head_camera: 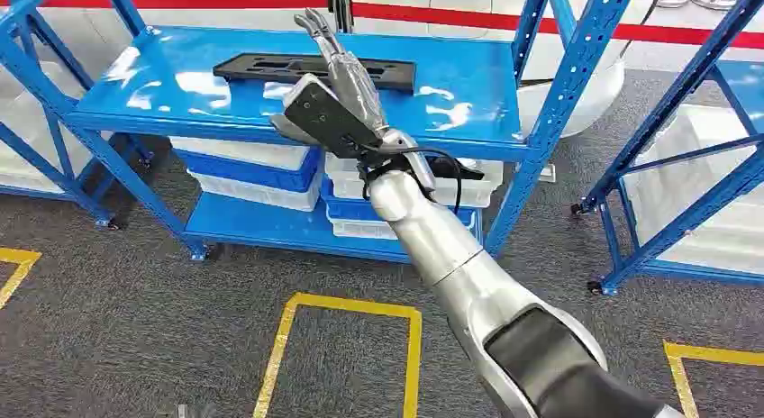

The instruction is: Take the parts from the cabinet and place them on the table.

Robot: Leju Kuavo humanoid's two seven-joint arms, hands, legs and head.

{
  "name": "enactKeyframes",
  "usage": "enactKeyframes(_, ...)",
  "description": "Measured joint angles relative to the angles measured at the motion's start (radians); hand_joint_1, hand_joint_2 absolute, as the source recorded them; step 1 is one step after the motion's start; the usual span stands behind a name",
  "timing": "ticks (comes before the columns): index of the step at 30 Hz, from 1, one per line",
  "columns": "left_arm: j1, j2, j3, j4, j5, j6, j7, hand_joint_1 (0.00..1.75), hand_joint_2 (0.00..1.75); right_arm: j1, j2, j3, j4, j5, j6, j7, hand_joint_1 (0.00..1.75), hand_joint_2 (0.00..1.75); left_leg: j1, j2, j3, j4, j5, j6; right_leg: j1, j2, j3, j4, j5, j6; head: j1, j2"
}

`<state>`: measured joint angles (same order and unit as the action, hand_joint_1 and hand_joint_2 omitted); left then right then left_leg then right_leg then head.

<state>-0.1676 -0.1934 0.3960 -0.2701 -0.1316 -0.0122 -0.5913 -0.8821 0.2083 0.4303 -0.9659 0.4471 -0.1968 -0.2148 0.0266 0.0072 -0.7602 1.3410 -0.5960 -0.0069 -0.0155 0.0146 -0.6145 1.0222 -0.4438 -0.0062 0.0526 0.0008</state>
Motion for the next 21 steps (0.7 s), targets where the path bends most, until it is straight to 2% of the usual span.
enactKeyframes(1,0.0,0.0,0.001,0.001,0.002,-0.001,-0.002,0.0,0.0,0.0,0.0,0.0,0.001,-0.001,0.0,0.0,0.0,1.75,-0.001,0.0,0.002,-0.023,0.029,0.006,0.004,0.002,0.003,0.0,-0.001,-0.002,0.0,0.0)
enactKeyframes(2,0.001,0.0,0.001,0.001,0.003,-0.001,-0.003,0.0,0.0,-0.001,0.0,0.0,0.0,-0.004,0.0,0.0,0.0,1.75,-0.003,0.0,0.028,-0.09,0.078,0.015,0.007,0.005,0.007,0.0,-0.003,-0.004,0.0,0.0)
enactKeyframes(4,0.0,0.0,0.001,0.001,0.003,-0.003,-0.005,0.0,0.0,-0.003,0.0,-0.001,0.0,-0.009,0.0,0.0,0.0,1.75,-0.012,-0.009,0.109,-0.271,0.174,0.041,0.013,0.009,0.017,-0.001,-0.007,-0.009,0.0,0.0)
enactKeyframes(5,-0.002,0.008,0.002,0.002,0.003,-0.002,-0.006,0.0,0.0,-0.004,-0.001,-0.004,0.0,-0.013,0.001,0.0,0.0,1.75,-0.016,-0.01,0.129,-0.303,0.159,0.051,0.015,0.009,0.016,-0.002,-0.008,-0.008,0.003,0.0)
enactKeyframes(6,-0.003,0.005,0.001,0.003,0.003,-0.003,-0.008,0.0,0.0,-0.004,-0.003,-0.007,-0.001,-0.016,0.001,0.0,0.0,1.75,-0.025,-0.007,0.13,-0.315,0.162,0.05,0.015,0.01,0.013,-0.002,-0.01,-0.006,0.001,0.0)
enactKeyframes(8,-0.002,0.006,0.001,0.004,0.004,-0.003,-0.007,0.0,0.0,-0.003,-0.007,-0.01,-0.002,-0.018,0.001,0.0,0.0,1.75,-0.03,-0.007,0.131,-0.315,0.162,0.051,0.009,0.009,0.013,-0.004,-0.011,0.004,0.0,0.0)
enactKeyframes(9,-0.003,0.006,0.002,0.004,0.005,-0.002,-0.008,0.0,0.0,-0.004,-0.007,-0.012,-0.003,-0.018,0.001,-0.001,0.0,1.75,-0.029,-0.007,0.137,-0.326,0.165,0.054,0.013,0.009,0.017,-0.01,-0.01,0.011,0.0,0.0)
enactKeyframes(10,-0.002,0.005,0.002,0.004,0.006,-0.003,-0.008,0.0,0.0,-0.003,-0.01,-0.017,-0.005,-0.019,0.001,-0.002,0.0,1.75,-0.016,-0.001,0.152,-0.346,0.174,0.054,0.014,0.002,0.011,-0.002,-0.018,0.014,0.001,0.0)
enactKeyframes(11,-0.003,0.004,0.002,0.004,0.005,-0.003,-0.008,0.0,0.0,-0.006,-0.013,-0.019,-0.005,-0.019,0.001,-0.003,0.0,1.75,-0.018,-0.002,0.158,-0.353,0.175,0.058,0.015,-0.002,-0.001,0.028,-0.033,0.015,0.002,0.0)
enactKeyframes(13,-0.005,0.003,0.001,0.006,0.005,-0.005,-0.008,0.0,0.0,-0.005,-0.021,-0.02,-0.004,-0.021,-0.002,-0.007,0.0,1.75,-0.018,-0.001,0.16,-0.353,0.175,0.06,0.011,-0.003,-0.08,0.183,-0.094,0.011,0.002,0.0)
enactKeyframes(14,-0.004,0.003,0.001,0.006,0.005,-0.005,-0.008,0.0,0.0,0.0,-0.025,-0.021,-0.001,-0.023,-0.002,-0.009,0.0,1.75,-0.018,-0.001,0.16,-0.353,0.173,0.06,0.009,-0.003,-0.122,0.258,-0.116,0.013,0.001,0.0)
enactKeyframes(15,-0.003,0.003,0.002,0.007,0.006,-0.005,-0.008,0.0,0.0,0.004,-0.029,-0.023,0.002,-0.024,-0.003,-0.013,0.0,1.75,-0.018,-0.001,0.16,-0.353,0.172,0.059,0.008,-0.003,-0.15,0.302,-0.122,0.02,0.002,0.0)
enactKeyframes(16,-0.003,0.003,0.002,0.007,0.006,-0.005,-0.008,0.0,0.0,0.007,-0.034,-0.024,0.005,-0.025,-0.006,-0.016,0.0,1.75,-0.017,-0.001,0.162,-0.353,0.171,0.058,0.005,-0.003,-0.15,0.288,-0.107,0.03,0.002,0.0)
enactKeyframes(17,-0.003,0.002,0.002,0.008,0.006,-0.005,-0.008,0.0,0.0,0.007,-0.036,-0.024,0.006,-0.026,-0.008,-0.017,0.0,1.75,-0.017,-0.002,0.164,-0.351,0.168,0.055,0.0,-0.005,-0.123,0.225,-0.074,0.043,0.002,0.0)
enactKeyframes(18,-0.003,0.001,0.002,0.008,0.005,-0.005,-0.008,0.0,0.0,0.007,-0.038,-0.025,0.006,-0.027,-0.011,-0.019,0.0,1.75,-0.016,-0.003,0.168,-0.349,0.164,0.051,-0.004,-0.009,-0.076,0.126,-0.031,0.055,0.002,0.0)
enactKeyframes(19,-0.004,0.0,0.001,0.008,0.005,-0.005,-0.008,0.0,0.0,0.005,-0.039,-0.026,0.006,-0.027,-0.014,-0.02,0.0,1.75,-0.015,-0.002,0.171,-0.346,0.159,0.046,-0.008,-0.016,-0.029,0.027,0.007,0.063,0.002,0.0)
enactKeyframes(20,-0.005,0.0,0.001,0.008,0.005,-0.006,-0.008,0.0,0.0,0.006,-0.042,-0.027,0.006,-0.028,-0.018,-0.02,0.0,1.75,-0.017,-0.002,0.171,-0.343,0.153,0.038,-0.008,-0.022,-0.017,-0.007,0.012,0.053,0.001,0.0)
enactKeyframes(21,-0.006,0.0,0.001,0.008,0.005,-0.006,-0.008,0.0,0.0,0.005,-0.042,-0.027,0.006,-0.029,-0.021,-0.019,0.0,1.75,-0.021,-0.004,0.168,-0.339,0.149,0.031,0.0,-0.018,-0.002,-0.015,0.015,0.045,0.001,0.0)
